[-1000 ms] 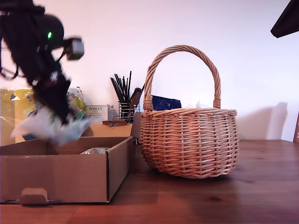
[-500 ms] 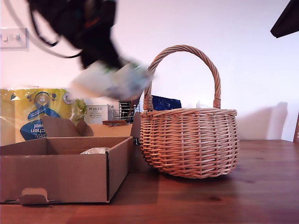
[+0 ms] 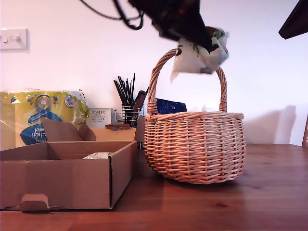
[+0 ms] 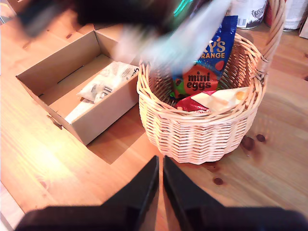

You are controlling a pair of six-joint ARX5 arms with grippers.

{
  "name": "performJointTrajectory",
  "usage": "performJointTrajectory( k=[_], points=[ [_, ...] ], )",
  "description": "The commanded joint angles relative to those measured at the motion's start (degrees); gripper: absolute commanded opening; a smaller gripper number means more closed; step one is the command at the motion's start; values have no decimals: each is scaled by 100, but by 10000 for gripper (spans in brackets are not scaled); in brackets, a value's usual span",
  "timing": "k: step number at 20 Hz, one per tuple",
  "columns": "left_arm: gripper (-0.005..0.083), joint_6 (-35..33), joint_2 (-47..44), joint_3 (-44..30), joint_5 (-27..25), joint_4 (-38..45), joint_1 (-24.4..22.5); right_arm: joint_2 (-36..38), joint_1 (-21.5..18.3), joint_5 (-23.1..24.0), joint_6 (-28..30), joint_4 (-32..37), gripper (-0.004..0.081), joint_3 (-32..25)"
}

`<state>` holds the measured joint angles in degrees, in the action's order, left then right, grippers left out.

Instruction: Move the bags of Easter eggs from the cardboard box on the left into the woven basket on the right side.

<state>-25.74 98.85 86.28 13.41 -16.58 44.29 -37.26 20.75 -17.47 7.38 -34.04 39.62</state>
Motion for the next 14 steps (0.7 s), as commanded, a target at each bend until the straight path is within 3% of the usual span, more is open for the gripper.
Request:
performJointTrajectory(
  k=[1, 4, 7, 11, 14],
  points=[
    [157, 31, 282, 37, -396, 236, -20, 2, 24, -15, 13, 35, -12, -37],
    [158, 26, 485, 37, -789, 363, -13, 2, 24, -17, 13, 33, -12, -37],
    [168, 26, 588, 37, -813, 496, -11, 2, 24, -20, 11, 33, -12, -37],
    [276, 22, 734, 37, -1067, 702, 11, 2, 24, -20, 11, 28, -12, -37],
    [296, 22, 767, 37, -1228, 726, 11, 2, 24, -22, 11, 15, -12, -37]
  ],
)
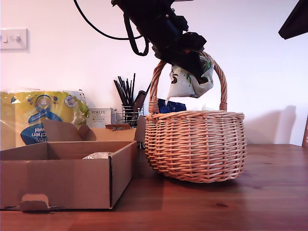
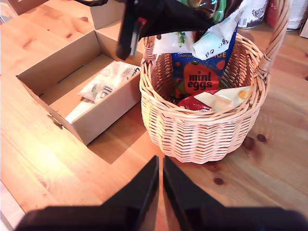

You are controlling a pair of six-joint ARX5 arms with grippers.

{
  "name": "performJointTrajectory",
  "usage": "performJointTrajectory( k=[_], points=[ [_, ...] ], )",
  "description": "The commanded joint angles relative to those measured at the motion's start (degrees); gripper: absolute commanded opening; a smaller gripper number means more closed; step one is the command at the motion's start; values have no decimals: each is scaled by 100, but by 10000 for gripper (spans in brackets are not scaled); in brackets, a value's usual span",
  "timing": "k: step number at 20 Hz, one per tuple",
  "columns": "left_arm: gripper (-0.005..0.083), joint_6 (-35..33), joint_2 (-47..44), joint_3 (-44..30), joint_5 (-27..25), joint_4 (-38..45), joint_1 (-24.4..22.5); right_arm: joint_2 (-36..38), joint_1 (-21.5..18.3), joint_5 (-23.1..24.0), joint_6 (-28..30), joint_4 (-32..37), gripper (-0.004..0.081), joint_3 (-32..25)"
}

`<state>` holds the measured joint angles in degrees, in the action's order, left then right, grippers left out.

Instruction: Move the bags of Easter eggs from the cardboard box on the left into the woven basket on the right side.

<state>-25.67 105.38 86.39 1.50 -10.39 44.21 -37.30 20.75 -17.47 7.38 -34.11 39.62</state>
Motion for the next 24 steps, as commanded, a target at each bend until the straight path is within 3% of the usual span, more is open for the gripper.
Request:
performJointTrajectory(
  k=[1, 3, 10, 12, 15, 16, 20, 24],
  points=[
    [362, 15, 114, 26, -48, 129, 22, 7, 24, -42, 11, 13, -12, -37],
    [490, 15, 114, 26, -122, 210, 48, 7, 24, -76, 11, -7, -12, -37],
    [491, 17, 114, 26, -404, 181, 59, 7, 24, -304, 11, -68, -12, -37],
    [379, 26, 111, 26, -413, 57, 87, 7, 24, -304, 11, -87, -12, -37],
    [28, 52, 15, 31, -400, -374, 201, 7, 24, -304, 11, -87, -12, -37],
    [-25, 81, -61, 31, -374, -599, 236, 7, 24, -302, 13, -87, -12, -37],
    [-19, 643, -455, -20, 46, -1576, 284, 7, 24, -299, 61, -81, -12, -37],
    [-19, 728, -1228, -1005, 39, -1534, 201, 7, 24, -299, 87, -37, -12, -37]
  ],
)
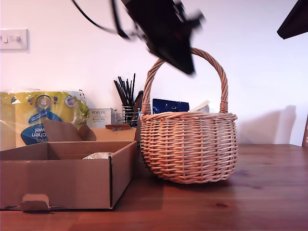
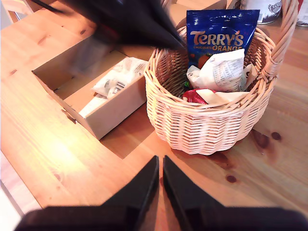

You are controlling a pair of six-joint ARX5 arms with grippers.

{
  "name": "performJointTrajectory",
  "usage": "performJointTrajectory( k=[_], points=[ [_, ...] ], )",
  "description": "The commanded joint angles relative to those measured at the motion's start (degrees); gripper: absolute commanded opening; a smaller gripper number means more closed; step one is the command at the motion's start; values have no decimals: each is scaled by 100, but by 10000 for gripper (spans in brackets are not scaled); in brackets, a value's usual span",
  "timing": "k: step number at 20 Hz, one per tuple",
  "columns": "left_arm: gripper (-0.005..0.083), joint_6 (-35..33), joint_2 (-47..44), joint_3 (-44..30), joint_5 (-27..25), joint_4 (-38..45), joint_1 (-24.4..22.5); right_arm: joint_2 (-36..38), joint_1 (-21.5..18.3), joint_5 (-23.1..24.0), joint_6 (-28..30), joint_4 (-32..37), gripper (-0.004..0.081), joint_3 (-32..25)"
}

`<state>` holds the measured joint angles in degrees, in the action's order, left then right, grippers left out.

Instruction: Move the bags of Easter eggs from the cardboard box on the left into the woven basket on the right side.

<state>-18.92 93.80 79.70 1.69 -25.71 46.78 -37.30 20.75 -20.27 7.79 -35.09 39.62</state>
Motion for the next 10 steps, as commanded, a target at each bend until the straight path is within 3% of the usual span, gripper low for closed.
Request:
performJointTrajectory(
  k=[1, 5, 10],
  points=[
    [-19, -4, -323, -769, 52, 94, -162, 7, 24, -20, 48, 63, -12, -37],
    [-19, -402, -1399, -2291, 1180, 481, -1064, 7, 24, -22, 61, 57, -12, -37],
    [-19, -579, -1834, -2610, 2109, 127, -2376, 7, 24, -20, 61, 55, -12, -37]
  ],
)
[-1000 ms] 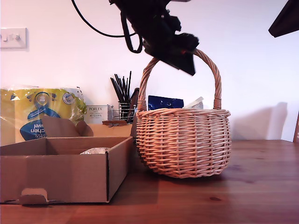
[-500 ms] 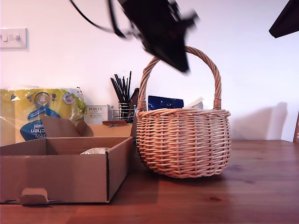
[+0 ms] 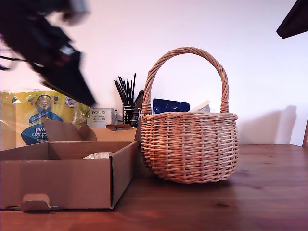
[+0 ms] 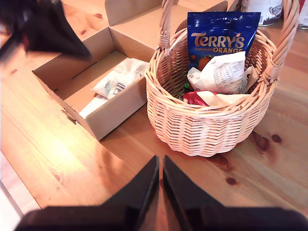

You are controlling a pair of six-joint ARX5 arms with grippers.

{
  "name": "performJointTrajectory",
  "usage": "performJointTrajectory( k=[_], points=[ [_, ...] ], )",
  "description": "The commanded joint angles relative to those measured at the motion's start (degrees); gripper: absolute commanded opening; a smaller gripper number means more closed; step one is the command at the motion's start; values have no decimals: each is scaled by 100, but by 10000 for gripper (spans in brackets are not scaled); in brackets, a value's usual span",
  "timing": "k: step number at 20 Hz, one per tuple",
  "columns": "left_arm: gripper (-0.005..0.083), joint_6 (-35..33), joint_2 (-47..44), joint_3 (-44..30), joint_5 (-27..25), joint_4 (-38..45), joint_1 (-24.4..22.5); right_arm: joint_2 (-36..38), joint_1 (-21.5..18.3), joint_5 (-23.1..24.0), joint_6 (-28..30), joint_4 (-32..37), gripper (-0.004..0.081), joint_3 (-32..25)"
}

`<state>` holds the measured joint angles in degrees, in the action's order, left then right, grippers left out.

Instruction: Move the bags of Easter eggs from the cardboard box on the left into the woven basket on the right side.

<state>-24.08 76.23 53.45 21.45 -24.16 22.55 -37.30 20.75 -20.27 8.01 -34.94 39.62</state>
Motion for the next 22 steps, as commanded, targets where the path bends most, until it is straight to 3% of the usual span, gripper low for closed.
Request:
performJointTrajectory(
  k=[1, 2, 3, 5, 7, 16, 22],
  points=[
    [-17, -140, 0, 15, 267, -140, -116, 7, 24, -20, 39, 39, -12, -37],
    [28, -188, 94, 15, 389, -203, -240, 7, 24, -20, 39, 37, -12, -37],
    [178, -245, 208, 15, 496, -188, -328, 7, 24, -20, 39, 35, -12, -37],
    [738, -417, 507, 15, 378, -83, -378, 7, 24, -20, 39, 39, -12, -37],
    [757, -975, 789, 15, 299, 144, -343, 7, 24, -20, 39, 35, -12, -37],
    [766, -1283, 1735, 17, 328, 1714, -326, 7, 24, -17, 63, 35, -12, -37],
    [765, -1307, 2199, 98, 686, 1836, -330, 7, 24, -20, 103, 37, -12, -37]
  ],
)
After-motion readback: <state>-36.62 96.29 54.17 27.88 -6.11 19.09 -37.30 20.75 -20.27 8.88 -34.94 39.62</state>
